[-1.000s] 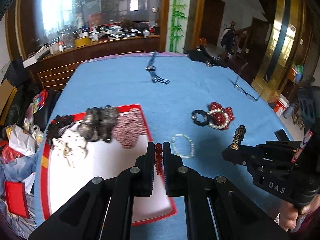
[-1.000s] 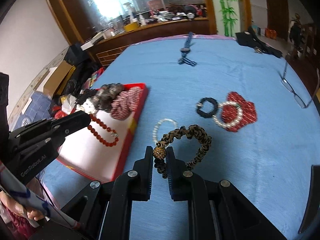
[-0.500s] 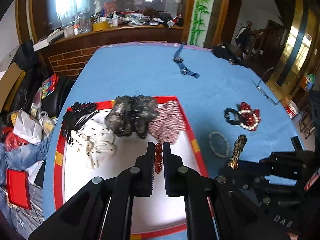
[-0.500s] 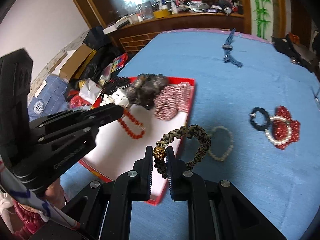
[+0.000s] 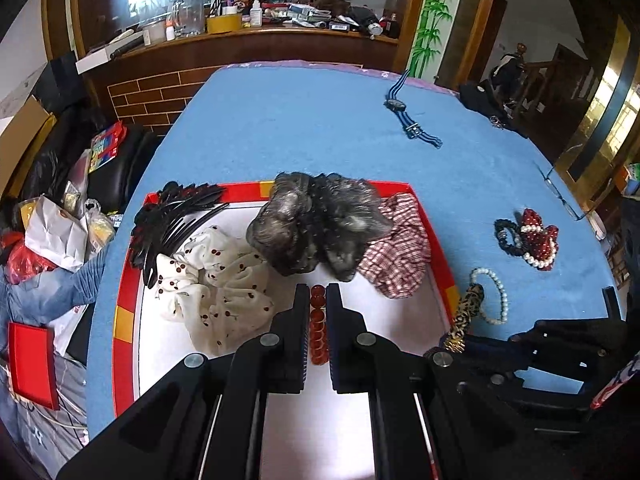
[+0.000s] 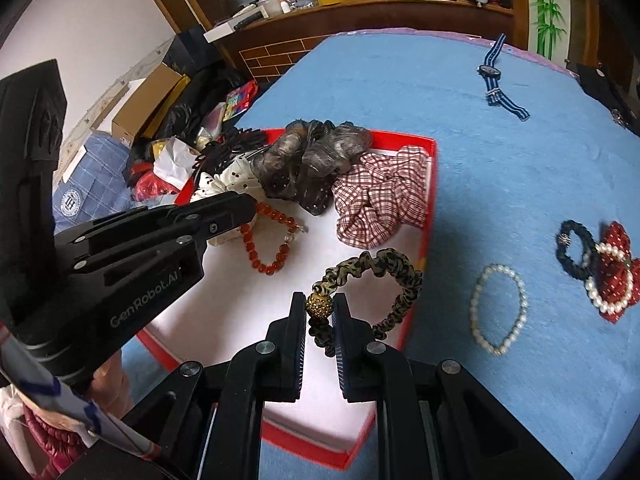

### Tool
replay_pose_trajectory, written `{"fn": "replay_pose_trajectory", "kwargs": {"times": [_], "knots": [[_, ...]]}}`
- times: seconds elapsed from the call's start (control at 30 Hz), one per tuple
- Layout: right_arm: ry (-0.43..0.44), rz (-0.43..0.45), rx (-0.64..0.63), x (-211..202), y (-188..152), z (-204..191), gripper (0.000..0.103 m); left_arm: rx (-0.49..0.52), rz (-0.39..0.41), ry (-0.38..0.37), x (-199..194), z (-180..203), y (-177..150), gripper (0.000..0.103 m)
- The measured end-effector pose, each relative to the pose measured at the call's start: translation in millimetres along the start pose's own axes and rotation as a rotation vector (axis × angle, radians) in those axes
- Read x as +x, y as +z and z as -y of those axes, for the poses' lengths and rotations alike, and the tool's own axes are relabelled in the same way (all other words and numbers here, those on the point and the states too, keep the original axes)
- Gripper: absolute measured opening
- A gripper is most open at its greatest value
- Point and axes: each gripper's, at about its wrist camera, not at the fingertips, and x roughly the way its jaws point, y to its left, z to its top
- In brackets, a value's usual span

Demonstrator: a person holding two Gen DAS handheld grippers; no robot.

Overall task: Organize jewelry
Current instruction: 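Carry red bead bracelet into the tray with left gripper while right gripper carries leopard-print bracelet there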

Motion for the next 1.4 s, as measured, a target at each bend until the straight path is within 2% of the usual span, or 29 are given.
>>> {"fn": "replay_pose_trajectory", "kwargs": {"times": [0.33,0.63,0.7,0.77,0.8,1.13,1.4], "knots": [[-0.03,-0.045,0.023,39,15,1,0.015,-0.025,-0.042,0.009,26,-19,0,0.007],[-0.065,-0.049,0.041,51,24,6,0.015,-0.042,-0.044,-0.002,32,-27,0,0.007],[-0.063,-0.055,0.042,51,25,7,0.019,-0.04,-0.042,-0.005,32,-27,1,0.007],[-0.055,-0.052,0.046,49,25,8,0.035,-0.037,-0.038,-0.004,31,-27,1,0.007],[-0.055,-0.044,0.043,47,25,8,0.036,-0.037,-0.036,-0.004,30,-27,1,0.007],[-0.035,0.009,0.05,15,20,11,0.036,-0.042,-0.018,0.0,18,-25,4,0.008],[-0.02,0.065,0.093,-21,7,32,0.036,-0.022,0.009,0.004,1,-10,1,0.008]]}}
